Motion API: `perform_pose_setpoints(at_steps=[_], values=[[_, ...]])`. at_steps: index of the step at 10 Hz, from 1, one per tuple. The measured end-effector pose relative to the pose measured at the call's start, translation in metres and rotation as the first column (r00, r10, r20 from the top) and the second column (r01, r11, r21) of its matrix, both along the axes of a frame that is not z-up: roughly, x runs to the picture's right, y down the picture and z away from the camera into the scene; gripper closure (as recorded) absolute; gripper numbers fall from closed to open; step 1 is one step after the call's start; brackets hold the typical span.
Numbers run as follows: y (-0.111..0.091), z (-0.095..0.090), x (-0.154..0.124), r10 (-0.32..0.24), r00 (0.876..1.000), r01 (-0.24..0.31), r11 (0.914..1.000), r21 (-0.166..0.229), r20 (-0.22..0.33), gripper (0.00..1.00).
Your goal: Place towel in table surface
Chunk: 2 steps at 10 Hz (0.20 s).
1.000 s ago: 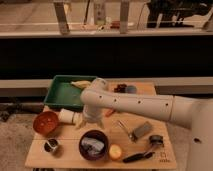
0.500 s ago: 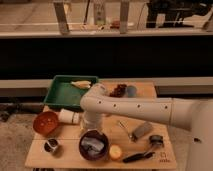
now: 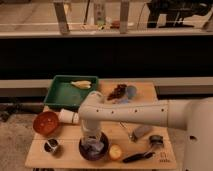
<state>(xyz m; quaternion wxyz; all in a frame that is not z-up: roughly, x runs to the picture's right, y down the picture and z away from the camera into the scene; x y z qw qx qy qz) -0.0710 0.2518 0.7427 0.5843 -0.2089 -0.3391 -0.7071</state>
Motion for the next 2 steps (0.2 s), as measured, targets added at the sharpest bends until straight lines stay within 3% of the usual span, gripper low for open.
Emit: perform_pose_setpoints(at_steps=[2], values=[[0.0075, 0.0019, 0.0063, -0.004, 1.0, 0.004, 0.9998, -0.021, -0.004, 0.45]])
